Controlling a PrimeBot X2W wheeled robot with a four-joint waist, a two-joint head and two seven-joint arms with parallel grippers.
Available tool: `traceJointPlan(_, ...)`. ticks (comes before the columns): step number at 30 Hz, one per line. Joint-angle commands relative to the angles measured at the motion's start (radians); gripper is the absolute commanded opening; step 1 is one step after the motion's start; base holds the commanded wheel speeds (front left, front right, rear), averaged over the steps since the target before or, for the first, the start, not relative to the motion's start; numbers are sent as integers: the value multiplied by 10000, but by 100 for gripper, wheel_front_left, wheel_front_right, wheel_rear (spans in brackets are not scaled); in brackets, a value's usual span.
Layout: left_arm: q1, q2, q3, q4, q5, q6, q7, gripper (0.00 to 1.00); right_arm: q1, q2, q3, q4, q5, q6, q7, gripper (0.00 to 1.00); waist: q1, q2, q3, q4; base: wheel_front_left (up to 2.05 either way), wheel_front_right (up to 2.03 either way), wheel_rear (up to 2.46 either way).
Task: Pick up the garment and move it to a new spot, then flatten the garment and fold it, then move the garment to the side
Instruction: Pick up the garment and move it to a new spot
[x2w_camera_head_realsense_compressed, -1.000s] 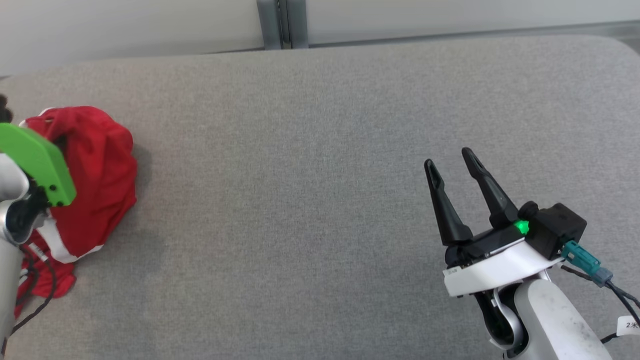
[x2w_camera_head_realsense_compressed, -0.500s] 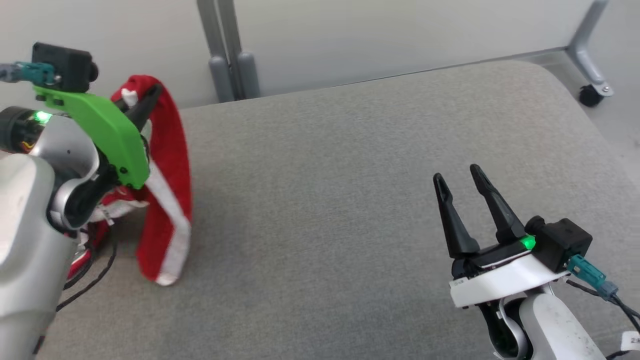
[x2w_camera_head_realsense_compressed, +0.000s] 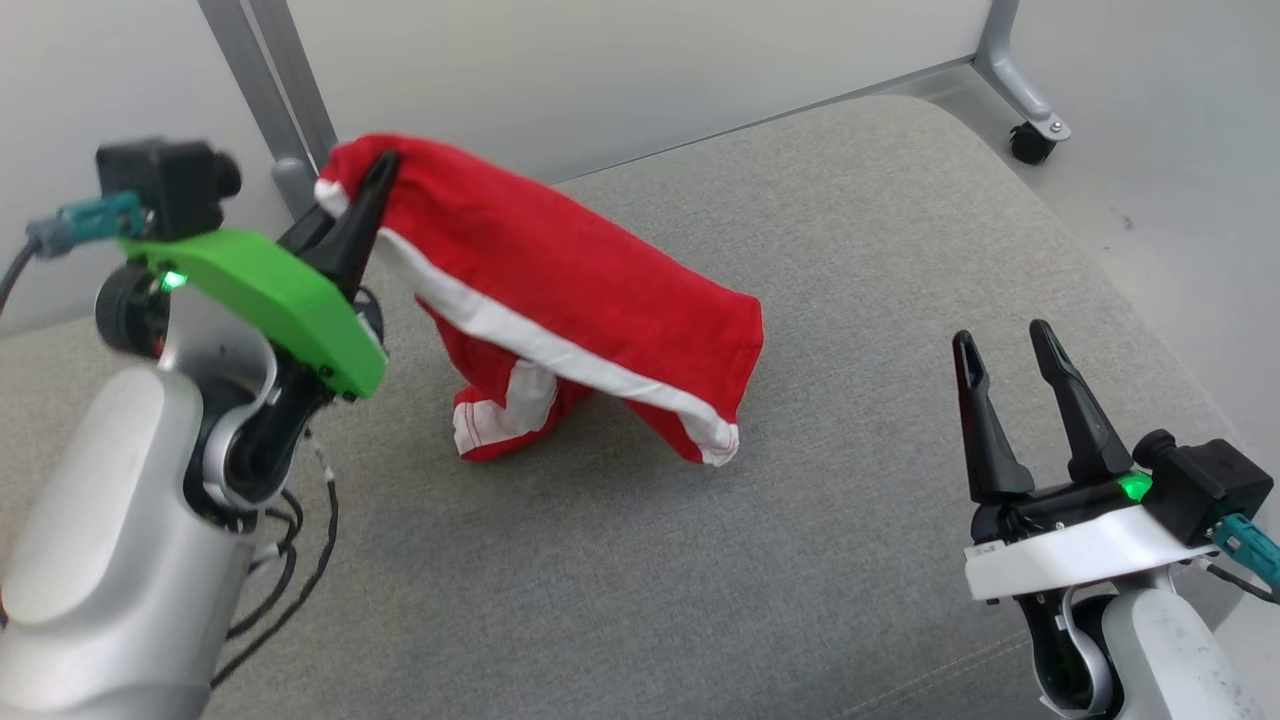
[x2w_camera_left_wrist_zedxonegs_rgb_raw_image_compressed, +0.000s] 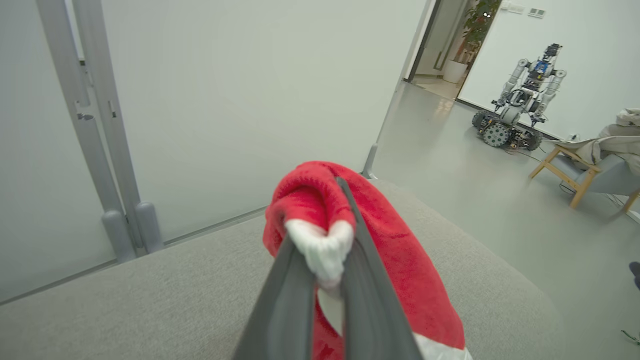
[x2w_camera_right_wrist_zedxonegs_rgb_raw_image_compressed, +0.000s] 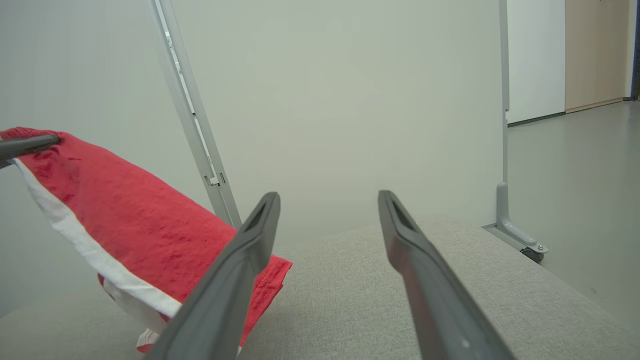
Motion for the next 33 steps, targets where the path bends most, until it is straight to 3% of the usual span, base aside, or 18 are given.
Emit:
traceJointPlan(1, 544, -67, 202, 207, -156, 128, -358, 0, 104, 29, 16, 22, 74, 1, -33, 100, 1, -1, 171, 72, 0, 0, 0)
traceJointPlan(9, 3114, -813, 1335, 2866, -852, 436, -3050, 0, -46, -34, 362, 256, 154, 1, -33, 100, 1, -1, 322, 497, 0, 0, 0)
traceJointPlan(14, 3578, -1261, 1417, 4744, -863, -2, -4235, 0, -113, -200, 445, 329, 176, 1, -33, 100, 1, -1, 301, 845, 0, 0, 0)
traceJointPlan(16, 3471, -1328, 1281, 5334, -666, -182, -4484, 100, -108, -279, 478, 360, 180, 1, -33, 100, 1, -1, 276, 986, 0, 0, 0)
traceJointPlan(21, 3084, -1448, 957, 6341, -250, -457, -4856, 100, -91, -386, 566, 403, 170, 1, -32, 100, 1, -1, 202, 1268, 0, 0, 0)
traceJointPlan(25, 2905, -1191, 823, 6464, 334, -540, -5093, 100, 16, -438, 592, 395, 154, 1, -32, 100, 1, -1, 149, 1420, 0, 0, 0)
traceJointPlan(29, 2921, -751, 647, 5989, 1366, -66, -5187, 100, 184, -463, 552, 373, 113, 1, -32, 100, 1, -1, 58, 1539, 0, 0, 0)
traceJointPlan(33, 3435, -479, 1030, 4604, 2247, 416, -5170, 100, 323, -491, 537, 323, 3, 1, -32, 100, 1, -1, -91, 1639, 0, 0, 0)
